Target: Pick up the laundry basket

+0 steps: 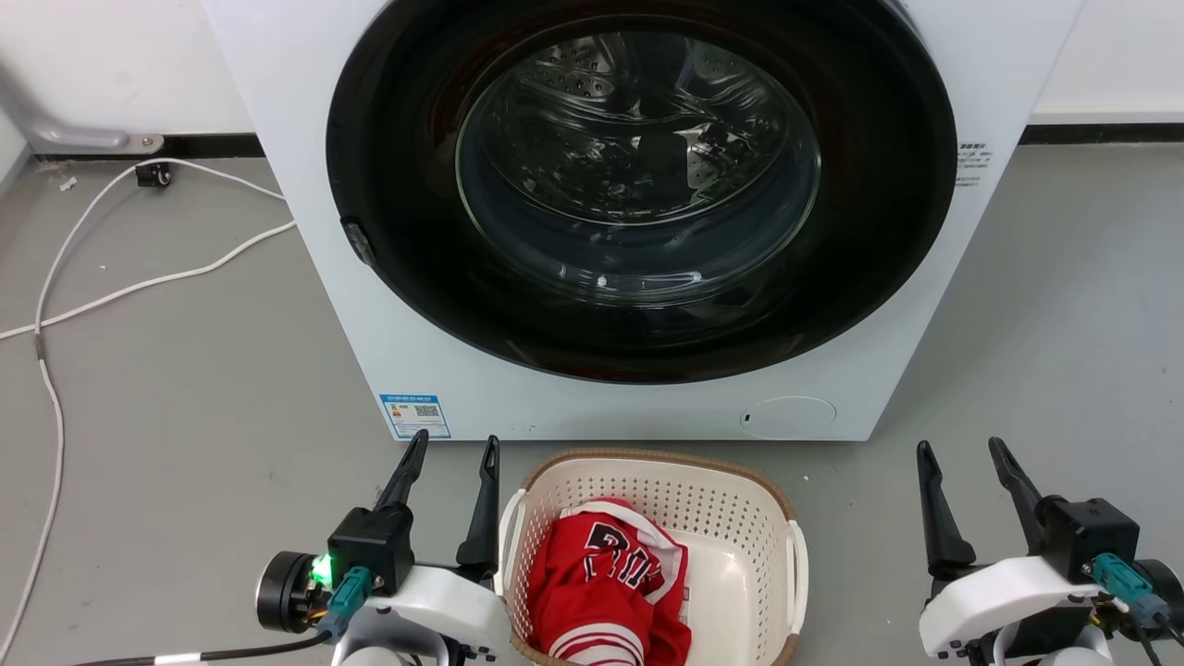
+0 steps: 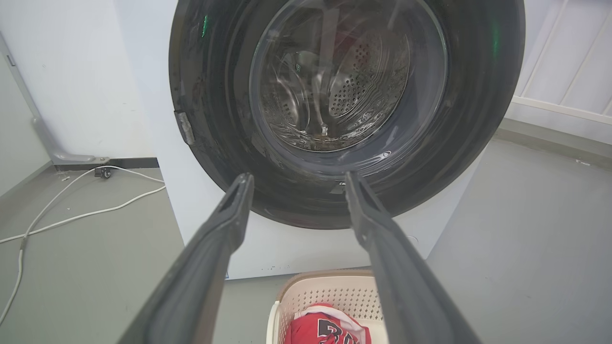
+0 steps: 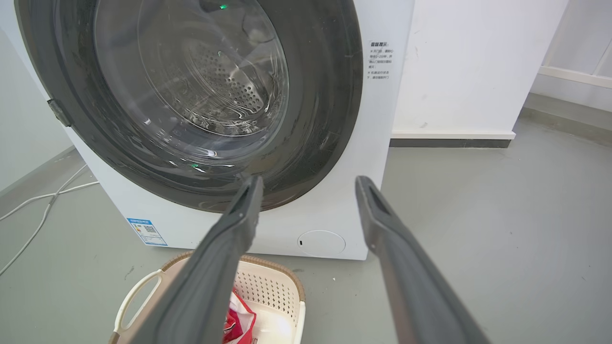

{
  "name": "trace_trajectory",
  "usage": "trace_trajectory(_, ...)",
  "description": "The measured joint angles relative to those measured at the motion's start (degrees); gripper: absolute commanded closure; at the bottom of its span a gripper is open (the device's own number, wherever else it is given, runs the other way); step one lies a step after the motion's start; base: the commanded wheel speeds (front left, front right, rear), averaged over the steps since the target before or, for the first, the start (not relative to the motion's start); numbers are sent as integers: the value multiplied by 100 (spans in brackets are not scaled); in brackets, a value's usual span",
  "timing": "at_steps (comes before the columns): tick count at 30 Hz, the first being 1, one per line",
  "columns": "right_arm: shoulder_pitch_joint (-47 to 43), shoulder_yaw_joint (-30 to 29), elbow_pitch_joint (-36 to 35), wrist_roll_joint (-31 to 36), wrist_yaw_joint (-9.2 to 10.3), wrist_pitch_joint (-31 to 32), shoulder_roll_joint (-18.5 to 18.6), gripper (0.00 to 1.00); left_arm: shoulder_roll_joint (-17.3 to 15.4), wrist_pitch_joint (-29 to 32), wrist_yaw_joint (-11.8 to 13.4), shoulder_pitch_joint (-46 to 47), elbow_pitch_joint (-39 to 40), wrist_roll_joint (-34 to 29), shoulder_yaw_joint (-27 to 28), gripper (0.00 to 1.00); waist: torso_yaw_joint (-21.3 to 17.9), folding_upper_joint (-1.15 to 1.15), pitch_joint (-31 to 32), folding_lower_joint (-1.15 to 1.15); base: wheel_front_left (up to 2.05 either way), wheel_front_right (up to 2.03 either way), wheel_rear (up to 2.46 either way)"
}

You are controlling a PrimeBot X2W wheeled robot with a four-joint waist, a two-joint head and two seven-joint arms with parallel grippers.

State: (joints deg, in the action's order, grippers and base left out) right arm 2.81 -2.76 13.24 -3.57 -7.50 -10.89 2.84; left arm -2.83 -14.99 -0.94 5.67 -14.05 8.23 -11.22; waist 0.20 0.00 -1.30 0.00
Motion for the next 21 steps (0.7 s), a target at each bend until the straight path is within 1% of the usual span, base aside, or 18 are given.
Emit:
trace_trajectory(11, 73, -23, -11, -42, 0, 9, 0, 0, 1, -8, 13, 63, -93, 48, -37, 0, -8, 0, -180, 0, 0, 0, 0)
trace_trajectory(16, 142, 8, 86, -77, 0, 34, 1, 0, 0, -8, 8, 204, -403, 116, -91, 0, -20, 0, -489, 0, 0, 0, 0)
trace_trajectory(21, 299, 53, 315, -133, 0, 26, 2, 0, 0, -8, -9, 464, -878, 210, -148, 0, -48, 0, -942, 0, 0, 0, 0)
